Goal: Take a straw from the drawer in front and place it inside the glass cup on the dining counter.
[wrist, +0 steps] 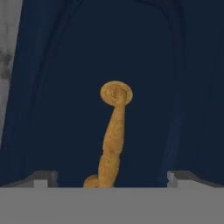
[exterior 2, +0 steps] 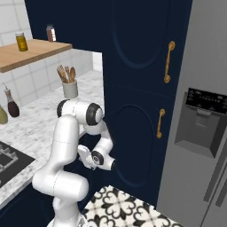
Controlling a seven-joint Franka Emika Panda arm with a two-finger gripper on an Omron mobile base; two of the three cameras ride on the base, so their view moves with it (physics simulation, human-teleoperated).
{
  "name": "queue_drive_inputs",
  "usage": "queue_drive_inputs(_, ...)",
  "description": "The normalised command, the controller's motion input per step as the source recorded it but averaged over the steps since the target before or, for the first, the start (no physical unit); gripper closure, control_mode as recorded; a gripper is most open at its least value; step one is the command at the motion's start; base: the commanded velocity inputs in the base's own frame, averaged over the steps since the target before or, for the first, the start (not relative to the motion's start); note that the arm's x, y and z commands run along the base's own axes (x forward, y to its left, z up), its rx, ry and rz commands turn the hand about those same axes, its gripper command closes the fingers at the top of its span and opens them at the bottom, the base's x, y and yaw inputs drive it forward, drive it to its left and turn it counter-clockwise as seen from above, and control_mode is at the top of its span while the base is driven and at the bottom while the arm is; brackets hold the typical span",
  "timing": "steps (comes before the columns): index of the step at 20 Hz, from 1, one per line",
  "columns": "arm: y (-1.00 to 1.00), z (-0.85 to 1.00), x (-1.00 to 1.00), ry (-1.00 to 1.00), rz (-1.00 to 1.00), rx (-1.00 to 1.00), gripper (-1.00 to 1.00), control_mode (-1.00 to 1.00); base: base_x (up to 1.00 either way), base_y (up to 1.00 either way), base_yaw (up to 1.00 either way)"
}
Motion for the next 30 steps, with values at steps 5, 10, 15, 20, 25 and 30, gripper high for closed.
queue_drive_inputs(5, 0.19, -0.3, 0.44, 0.03, 0.0, 0.0, -1.0, -1.0, 0.0, 0.0, 0.0)
queue_drive_inputs(10, 0.46, -0.07, 0.07, 0.0, 0.0, -0.01, -1.0, -1.0, 0.0, 0.0, 0.0)
queue_drive_inputs(15, 0.35, 0.0, 0.0, 0.0, 0.0, -0.02, 1.0, -1.0, 0.0, 0.0, 0.0)
queue_drive_inputs(20, -0.27, 0.0, -0.19, 0.0, -0.01, 0.0, 1.0, -1.0, 0.0, 0.0, 0.0)
queue_drive_inputs(25, -0.89, 0.0, -0.28, 0.0, -0.02, 0.0, 1.0, -1.0, 0.0, 0.0, 0.0)
queue_drive_inputs(30, -1.0, 0.0, -0.22, 0.0, -0.02, 0.03, 1.0, -1.0, 0.0, 0.0, 0.0)
